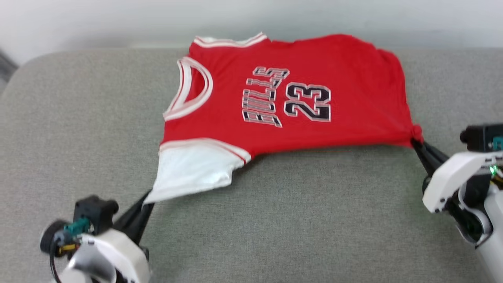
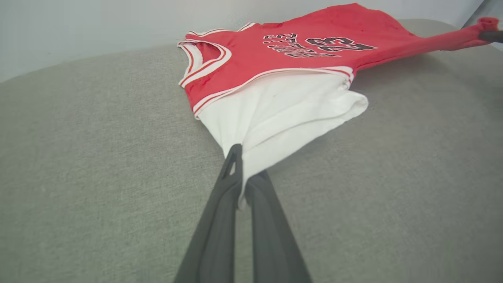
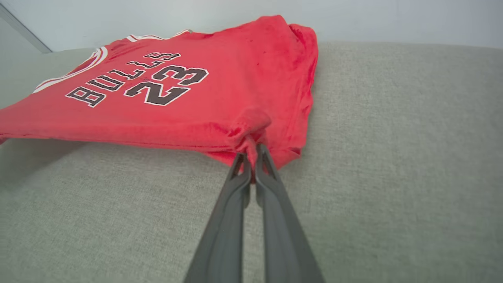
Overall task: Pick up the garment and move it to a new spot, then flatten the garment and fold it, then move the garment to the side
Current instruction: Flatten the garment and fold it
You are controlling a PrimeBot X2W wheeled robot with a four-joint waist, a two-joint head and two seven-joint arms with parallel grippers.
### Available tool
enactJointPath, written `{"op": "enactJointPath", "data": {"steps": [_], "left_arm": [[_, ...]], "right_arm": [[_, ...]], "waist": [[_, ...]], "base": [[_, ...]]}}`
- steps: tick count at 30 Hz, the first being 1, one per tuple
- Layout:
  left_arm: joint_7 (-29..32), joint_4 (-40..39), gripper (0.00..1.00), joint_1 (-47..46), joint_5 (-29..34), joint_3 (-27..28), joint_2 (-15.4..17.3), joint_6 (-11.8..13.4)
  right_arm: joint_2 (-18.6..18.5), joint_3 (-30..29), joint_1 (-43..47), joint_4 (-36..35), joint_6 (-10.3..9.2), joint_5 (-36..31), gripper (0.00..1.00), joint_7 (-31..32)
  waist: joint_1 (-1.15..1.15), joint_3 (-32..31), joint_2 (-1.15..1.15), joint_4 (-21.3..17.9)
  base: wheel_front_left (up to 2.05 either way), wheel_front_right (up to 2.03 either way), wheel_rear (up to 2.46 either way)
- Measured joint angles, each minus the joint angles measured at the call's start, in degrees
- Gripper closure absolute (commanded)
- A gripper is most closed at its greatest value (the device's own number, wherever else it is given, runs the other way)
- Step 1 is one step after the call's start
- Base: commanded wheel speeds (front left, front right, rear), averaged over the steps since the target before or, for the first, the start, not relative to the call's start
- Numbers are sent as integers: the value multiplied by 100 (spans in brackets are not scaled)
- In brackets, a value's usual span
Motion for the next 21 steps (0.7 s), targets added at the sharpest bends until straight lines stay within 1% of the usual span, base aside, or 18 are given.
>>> {"op": "enactJointPath", "data": {"steps": [8,13,17,21], "left_arm": [[584,-953,100,1169,-454,-87,519,263],[751,-1393,100,1716,-646,-63,786,449],[851,-1682,100,2082,-851,-78,907,514],[1031,-1863,100,2388,-1002,-151,1080,517]], "right_arm": [[-210,14,875,-468,0,392,100,199],[-328,-108,1527,-851,0,615,100,356],[-407,-216,2115,-1288,-1,772,100,561],[-505,-411,2720,-1699,-1,827,100,820]], "waist": [[1,-476,0,13],[1,-750,0,20],[1,-909,0,-6],[1,-982,0,-52]], "base": [[0,0,0],[0,0,0],[0,0,0],[0,0,0]]}}
